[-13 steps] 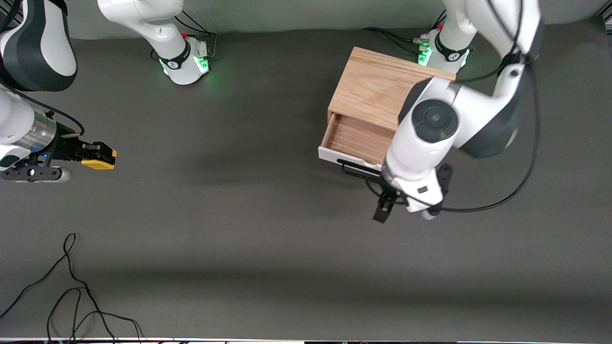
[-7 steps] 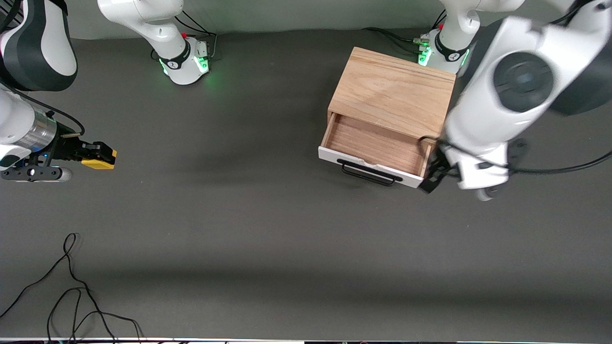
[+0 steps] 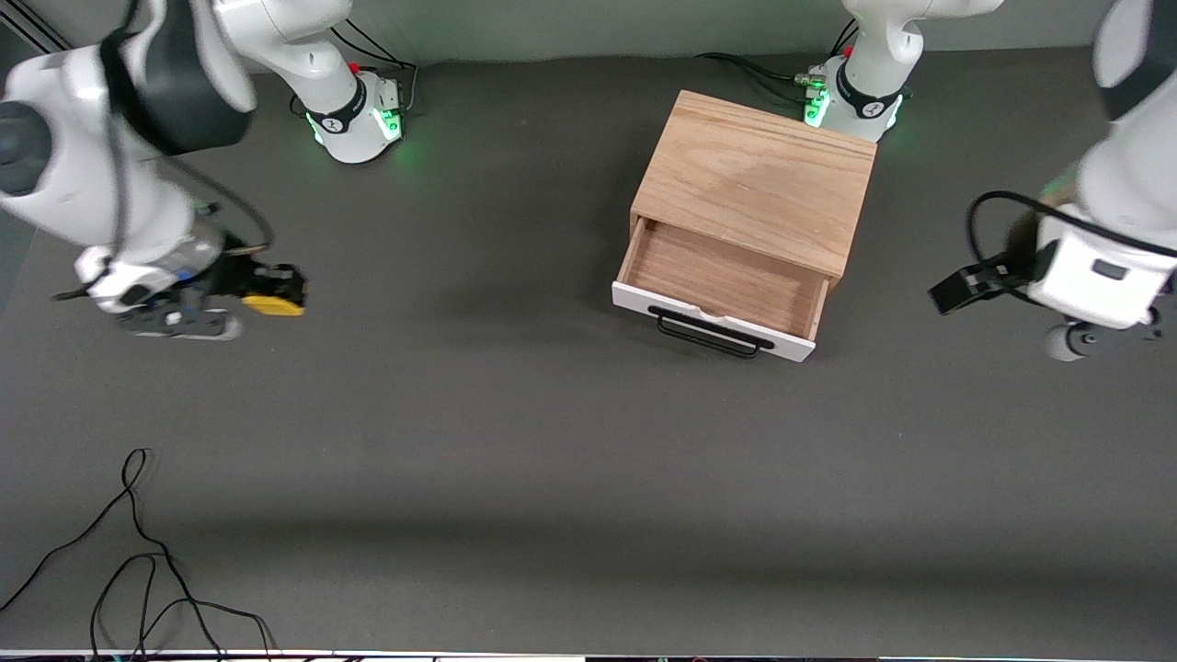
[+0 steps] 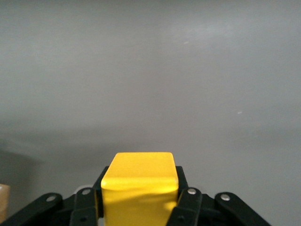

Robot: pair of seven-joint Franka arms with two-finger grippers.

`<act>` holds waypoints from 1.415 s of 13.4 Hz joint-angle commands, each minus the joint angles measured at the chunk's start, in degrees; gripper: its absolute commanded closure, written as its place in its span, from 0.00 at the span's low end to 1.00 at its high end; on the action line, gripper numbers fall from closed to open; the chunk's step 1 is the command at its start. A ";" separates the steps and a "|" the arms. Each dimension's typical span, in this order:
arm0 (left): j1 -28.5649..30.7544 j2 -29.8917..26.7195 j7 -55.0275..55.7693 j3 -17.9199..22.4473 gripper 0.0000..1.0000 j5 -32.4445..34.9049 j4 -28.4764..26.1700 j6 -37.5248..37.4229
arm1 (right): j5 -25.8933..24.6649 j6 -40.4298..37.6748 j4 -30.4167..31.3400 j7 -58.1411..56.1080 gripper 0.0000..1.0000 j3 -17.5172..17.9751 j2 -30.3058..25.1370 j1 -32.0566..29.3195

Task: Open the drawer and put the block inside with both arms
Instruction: 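Carry the cube toward the drawer with the right gripper while the left gripper withdraws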

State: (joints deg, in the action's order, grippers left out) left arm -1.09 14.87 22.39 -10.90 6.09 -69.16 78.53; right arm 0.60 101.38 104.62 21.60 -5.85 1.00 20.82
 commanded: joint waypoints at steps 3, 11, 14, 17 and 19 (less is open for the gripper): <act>6.27 -0.98 -20.36 -0.44 0.00 0.06 -1.59 0.57 | 3.18 0.13 -10.37 17.91 0.72 -0.48 8.47 13.34; 8.03 -0.28 -21.77 -0.18 0.00 -0.20 -1.50 3.99 | 3.18 0.22 -39.64 46.93 0.72 -0.48 33.43 29.61; 8.21 -0.97 -20.63 -0.17 0.00 -0.37 -1.68 4.09 | 3.27 2.76 -43.19 51.34 0.72 -0.39 37.75 32.70; 10.66 -3.00 -20.54 -0.09 0.00 -9.41 -2.64 -4.51 | 3.27 6.01 -43.27 54.07 0.72 1.27 40.56 33.41; 10.76 -3.44 -21.24 -0.09 0.00 -9.52 -2.65 -7.42 | 3.27 7.60 -43.27 55.65 0.72 3.12 41.97 33.41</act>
State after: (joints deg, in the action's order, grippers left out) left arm 8.60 13.57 1.64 -10.76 -2.00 -69.97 73.11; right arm 3.10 108.19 64.29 74.83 -3.91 40.45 54.37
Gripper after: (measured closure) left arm 0.000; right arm 0.449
